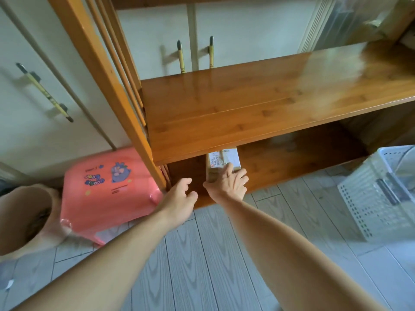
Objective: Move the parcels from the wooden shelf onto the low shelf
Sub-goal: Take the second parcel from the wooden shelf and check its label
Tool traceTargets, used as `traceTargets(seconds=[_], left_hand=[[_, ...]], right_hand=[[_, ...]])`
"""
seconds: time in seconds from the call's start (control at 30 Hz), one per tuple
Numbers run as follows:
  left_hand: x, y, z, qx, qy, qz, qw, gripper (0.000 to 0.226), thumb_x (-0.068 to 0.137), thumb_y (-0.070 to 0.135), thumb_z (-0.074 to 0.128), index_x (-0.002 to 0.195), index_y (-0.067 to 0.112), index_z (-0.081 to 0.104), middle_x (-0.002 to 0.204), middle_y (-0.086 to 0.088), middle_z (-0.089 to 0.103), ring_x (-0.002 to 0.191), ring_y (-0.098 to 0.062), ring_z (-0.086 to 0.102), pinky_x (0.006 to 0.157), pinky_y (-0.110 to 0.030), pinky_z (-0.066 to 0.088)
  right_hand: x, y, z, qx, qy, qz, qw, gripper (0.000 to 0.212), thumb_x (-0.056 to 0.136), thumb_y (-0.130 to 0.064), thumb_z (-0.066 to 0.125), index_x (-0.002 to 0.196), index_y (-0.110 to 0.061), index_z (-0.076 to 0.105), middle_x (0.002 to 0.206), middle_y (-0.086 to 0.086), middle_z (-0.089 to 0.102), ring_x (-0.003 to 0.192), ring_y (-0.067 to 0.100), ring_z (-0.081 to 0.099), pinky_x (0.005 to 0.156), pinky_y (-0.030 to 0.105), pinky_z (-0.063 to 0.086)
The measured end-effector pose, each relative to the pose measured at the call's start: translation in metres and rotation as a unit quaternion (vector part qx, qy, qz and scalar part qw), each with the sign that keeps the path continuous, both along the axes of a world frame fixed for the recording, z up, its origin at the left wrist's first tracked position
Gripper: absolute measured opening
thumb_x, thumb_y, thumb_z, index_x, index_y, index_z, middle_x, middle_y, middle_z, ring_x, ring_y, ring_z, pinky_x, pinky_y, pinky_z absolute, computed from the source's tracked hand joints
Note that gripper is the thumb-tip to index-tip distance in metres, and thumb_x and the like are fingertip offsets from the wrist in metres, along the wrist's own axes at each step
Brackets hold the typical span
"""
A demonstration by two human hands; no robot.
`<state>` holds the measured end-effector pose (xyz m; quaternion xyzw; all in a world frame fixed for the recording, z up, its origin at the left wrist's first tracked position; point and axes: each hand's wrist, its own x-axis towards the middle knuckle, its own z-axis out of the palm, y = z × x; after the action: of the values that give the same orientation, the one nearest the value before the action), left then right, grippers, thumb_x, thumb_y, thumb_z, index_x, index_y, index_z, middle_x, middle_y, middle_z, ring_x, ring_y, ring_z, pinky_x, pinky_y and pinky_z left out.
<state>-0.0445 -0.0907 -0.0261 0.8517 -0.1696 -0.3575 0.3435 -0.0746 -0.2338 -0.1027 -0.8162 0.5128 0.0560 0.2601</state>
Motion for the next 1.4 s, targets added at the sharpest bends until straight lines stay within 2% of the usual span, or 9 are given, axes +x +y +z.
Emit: traceTargets(seconds=[0.1,0.27,0.33,0.53,0.77,0.9,1.1,1.23,1.4], left_hand=[[-0.012,0.002,0.017,-0.024,0.023,0.046,0.998,0.053,0.103,0.025,0.047,0.155,0.015,0.038,0.155,-0.011,0.049,0.124,-0.022,0.055,0.094,-0.031,0.049],[-0.053,0.025,0.064,-0.037,0.073,0.065,0.995,0.064,0.093,0.047,0.056,0.149,0.019,0.042,0.140,-0.004,0.056,0.131,-0.029,0.053,0.112,-0.046,0.044],[-0.074,0.044,0.081,-0.057,0.115,0.079,0.989,0.048,0.087,0.048,0.066,0.127,0.028,0.048,0.132,0.003,0.059,0.118,-0.027,0.061,0.095,-0.053,0.058],[-0.126,0.127,0.120,-0.190,0.185,0.099,0.959,0.041,0.097,0.023,0.066,0.133,0.038,0.051,0.124,0.000,0.071,0.093,-0.017,0.073,0.063,-0.030,0.060],[-0.124,0.215,0.166,-0.259,0.036,0.117,0.958,0.067,0.092,0.014,0.070,0.140,0.051,0.042,0.126,0.022,0.072,0.114,0.001,0.069,0.108,-0.040,0.050],[-0.113,0.227,0.192,-0.294,-0.043,0.090,0.951,0.068,0.095,-0.003,0.063,0.145,0.037,0.040,0.112,0.042,0.069,0.109,0.014,0.065,0.087,-0.011,0.054],[-0.074,0.235,0.213,-0.299,-0.092,0.068,0.947,0.053,0.097,-0.001,0.057,0.122,0.045,0.053,0.099,0.030,0.078,0.085,0.010,0.071,0.060,-0.008,0.053],[-0.057,0.243,0.222,-0.309,-0.122,0.085,0.939,0.041,0.094,0.000,0.061,0.131,0.019,0.061,0.092,0.037,0.075,0.090,0.016,0.068,0.078,-0.003,0.049],[-0.042,0.252,0.214,-0.352,-0.063,0.136,0.924,0.064,0.085,0.023,0.071,0.145,0.021,0.051,0.117,0.015,0.077,0.115,-0.017,0.071,0.083,-0.038,0.064]], right_hand=[[-0.049,0.025,0.031,-0.007,-0.045,0.040,0.998,0.078,0.067,-0.060,0.070,0.124,-0.019,0.036,0.122,0.012,0.039,0.116,0.033,0.043,0.090,0.040,0.050],[-0.131,0.080,0.105,-0.012,-0.068,0.113,0.991,0.066,0.068,-0.064,0.061,0.115,-0.022,0.042,0.111,0.004,0.040,0.109,0.028,0.045,0.080,0.033,0.043],[-0.157,0.100,0.140,0.014,-0.077,0.119,0.990,0.072,0.065,-0.068,0.066,0.115,-0.023,0.041,0.111,0.001,0.038,0.108,0.024,0.044,0.081,0.033,0.046],[-0.205,0.138,0.209,0.077,-0.163,0.164,0.970,0.058,0.080,-0.071,0.059,0.111,-0.028,0.036,0.109,-0.002,0.048,0.103,0.020,0.051,0.090,0.039,0.051],[-0.188,0.172,0.259,0.209,-0.310,0.122,0.920,0.030,0.097,-0.029,0.064,0.122,-0.020,0.053,0.102,-0.002,0.067,0.097,0.017,0.068,0.088,0.052,0.060],[-0.177,0.187,0.271,0.259,-0.371,0.107,0.885,0.017,0.096,-0.024,0.066,0.111,-0.021,0.058,0.107,0.008,0.070,0.103,0.029,0.070,0.079,0.051,0.064],[-0.128,0.170,0.297,0.320,-0.457,0.129,0.820,0.059,0.077,-0.033,0.079,0.126,-0.031,0.047,0.119,0.002,0.072,0.105,0.019,0.074,0.072,0.031,0.064],[-0.104,0.160,0.300,0.364,-0.469,0.158,0.789,0.100,0.067,-0.028,0.084,0.147,-0.053,0.027,0.117,0.008,0.074,0.108,0.022,0.075,0.080,0.042,0.064],[-0.087,0.168,0.293,0.397,-0.506,0.099,0.759,0.063,0.081,-0.012,0.079,0.130,-0.032,0.045,0.120,0.015,0.073,0.112,0.032,0.073,0.088,0.054,0.061]])
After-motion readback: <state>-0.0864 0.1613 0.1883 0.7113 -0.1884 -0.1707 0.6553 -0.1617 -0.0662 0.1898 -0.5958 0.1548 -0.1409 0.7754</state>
